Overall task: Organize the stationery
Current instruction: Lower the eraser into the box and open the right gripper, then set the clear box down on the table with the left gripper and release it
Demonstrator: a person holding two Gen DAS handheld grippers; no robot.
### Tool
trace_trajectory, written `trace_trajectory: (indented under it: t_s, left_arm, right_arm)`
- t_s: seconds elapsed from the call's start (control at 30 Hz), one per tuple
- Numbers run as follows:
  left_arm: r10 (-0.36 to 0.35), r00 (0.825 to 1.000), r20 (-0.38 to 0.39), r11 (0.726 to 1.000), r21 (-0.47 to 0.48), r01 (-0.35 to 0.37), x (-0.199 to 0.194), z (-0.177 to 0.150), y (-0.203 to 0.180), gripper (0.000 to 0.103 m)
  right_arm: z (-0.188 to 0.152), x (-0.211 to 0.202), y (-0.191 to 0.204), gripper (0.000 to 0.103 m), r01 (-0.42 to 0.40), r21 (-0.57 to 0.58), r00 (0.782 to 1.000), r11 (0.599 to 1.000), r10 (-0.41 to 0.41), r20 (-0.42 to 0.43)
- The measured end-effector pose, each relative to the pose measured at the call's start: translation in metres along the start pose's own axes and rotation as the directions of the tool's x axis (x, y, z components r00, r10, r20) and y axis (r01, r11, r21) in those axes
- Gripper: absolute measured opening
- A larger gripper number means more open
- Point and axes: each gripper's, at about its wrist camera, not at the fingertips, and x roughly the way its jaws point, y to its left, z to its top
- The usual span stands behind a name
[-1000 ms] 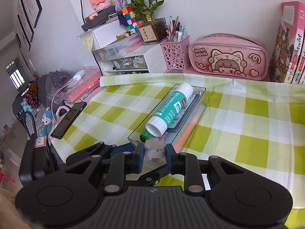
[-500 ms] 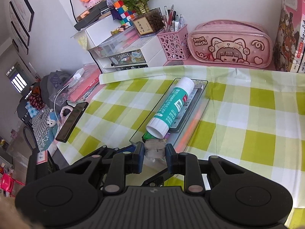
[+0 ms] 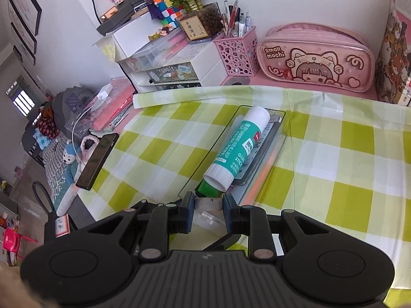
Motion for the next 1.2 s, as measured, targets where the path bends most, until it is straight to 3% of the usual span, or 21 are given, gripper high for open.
trace_trajectory:
  t_s: [0.17, 0.47, 0.53, 0.8, 1.2]
  left_arm:
    - [0.002, 1.000, 0.000, 1.000, 0.001, -0.002, -0.001, 0.000, 0.000, 0.074]
    - [-0.002, 1.000, 0.000, 1.000, -0.001, 0.002, -0.002, -0.001, 0.001, 0.074]
    - [-0.003, 1.000, 0.000, 1.000, -0.001, 0.003, -0.002, -0.001, 0.001, 0.074]
    - [-0.003, 1.000, -0.003, 1.000, 0.002, 0.003, -0.002, -0.001, 0.001, 0.074]
    - [0.022, 1.000, -0.015, 0.999, 0.024, -0.021, -0.001, 0.000, -0.005, 0.075]
  right_arm:
    - [0.006, 0.013, -0.003, 0.027, 0.001, 0.023, 1.000, 1.000, 0.000, -0.030]
    - [0.004, 0.010, 0.005, 0.029, 0.039, -0.001, 0.999, 0.999, -0.039, -0.003]
    - [0.001, 0.008, 0.006, 0.044, 0.026, -0.004, 1.000, 1.000, -0.026, 0.012]
    - [-0.010, -0.009, -0.014, 0.064, -0.001, 0.084, 0.992, 0.996, -0.009, 0.122]
    - [-0.032, -0.023, -0.032, 0.066, -0.029, 0.111, 0.980, 0.993, 0.006, 0.198]
